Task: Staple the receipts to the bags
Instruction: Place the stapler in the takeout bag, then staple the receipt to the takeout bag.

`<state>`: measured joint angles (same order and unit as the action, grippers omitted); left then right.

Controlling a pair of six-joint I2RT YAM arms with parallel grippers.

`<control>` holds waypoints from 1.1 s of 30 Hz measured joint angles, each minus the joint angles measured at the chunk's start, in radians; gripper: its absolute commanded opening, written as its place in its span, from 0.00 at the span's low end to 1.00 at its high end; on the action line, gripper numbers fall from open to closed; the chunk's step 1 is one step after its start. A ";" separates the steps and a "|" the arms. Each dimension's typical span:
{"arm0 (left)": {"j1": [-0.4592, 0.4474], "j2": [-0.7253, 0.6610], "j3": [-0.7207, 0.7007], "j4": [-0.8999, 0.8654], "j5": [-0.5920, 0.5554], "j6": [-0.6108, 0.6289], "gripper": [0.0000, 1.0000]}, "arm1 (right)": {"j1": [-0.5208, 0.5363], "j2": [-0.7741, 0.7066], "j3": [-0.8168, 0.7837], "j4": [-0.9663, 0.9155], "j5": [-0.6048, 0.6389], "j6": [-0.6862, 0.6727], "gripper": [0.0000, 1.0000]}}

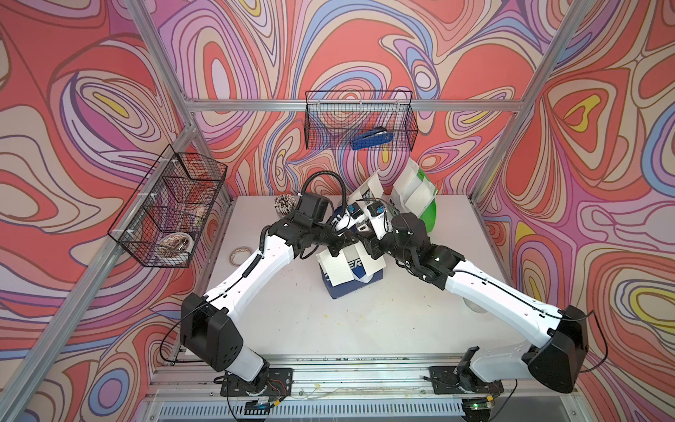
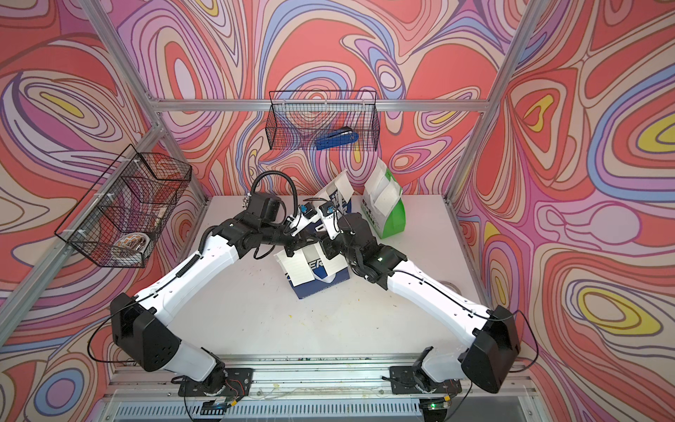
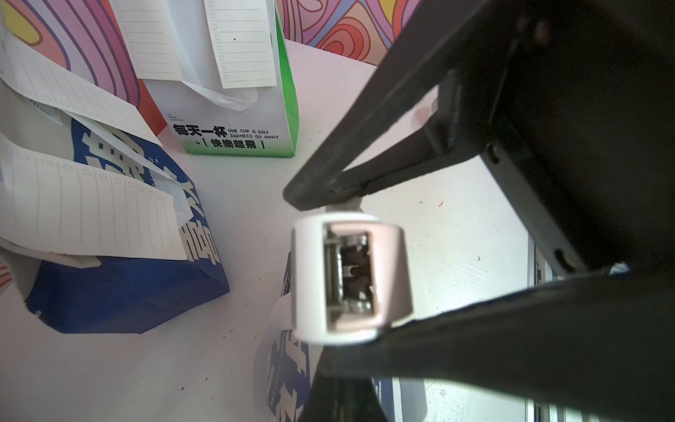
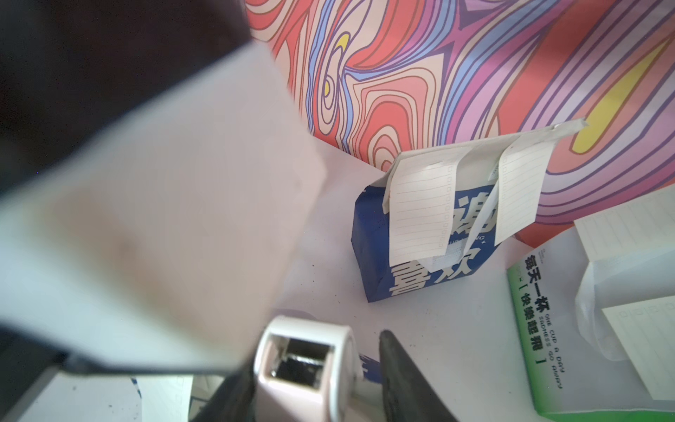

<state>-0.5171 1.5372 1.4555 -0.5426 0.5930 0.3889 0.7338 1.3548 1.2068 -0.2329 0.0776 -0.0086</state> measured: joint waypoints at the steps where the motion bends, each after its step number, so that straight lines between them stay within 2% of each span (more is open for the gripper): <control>1: 0.001 0.000 0.002 -0.001 0.003 0.005 0.00 | -0.003 -0.013 -0.007 -0.002 -0.009 -0.001 0.59; 5: 0.001 0.000 0.002 -0.002 0.010 0.031 0.00 | -0.048 -0.068 -0.031 -0.003 -0.087 -0.001 0.65; 11: 0.002 0.000 0.002 -0.009 0.028 0.083 0.00 | -0.182 -0.148 -0.046 -0.002 -0.229 -0.023 0.70; 15: 0.002 -0.006 0.001 -0.023 0.058 0.135 0.00 | -0.220 -0.165 -0.019 -0.055 -0.376 -0.174 0.77; 18: 0.002 -0.019 -0.002 -0.044 0.084 0.176 0.00 | -0.228 -0.113 0.071 -0.172 -0.504 -0.336 0.82; 19: 0.002 -0.024 -0.005 -0.049 0.092 0.188 0.00 | -0.229 -0.090 0.104 -0.212 -0.535 -0.380 0.86; 20: 0.002 -0.030 -0.007 -0.054 0.100 0.202 0.00 | -0.232 -0.059 0.141 -0.256 -0.565 -0.425 0.98; 26: 0.002 -0.064 -0.025 -0.068 0.130 0.287 0.00 | -0.242 0.050 0.211 -0.462 -0.637 -0.561 0.98; 30: 0.002 -0.072 -0.026 -0.084 0.152 0.340 0.00 | -0.244 0.050 0.211 -0.532 -0.760 -0.621 0.98; 33: 0.002 -0.082 -0.045 -0.085 0.181 0.378 0.00 | -0.243 0.070 0.224 -0.562 -0.843 -0.640 0.94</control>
<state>-0.5156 1.4551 1.4109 -0.6273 0.7742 0.7673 0.4908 1.4250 1.4307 -0.7948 -0.7650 -0.6487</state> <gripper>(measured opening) 0.052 0.965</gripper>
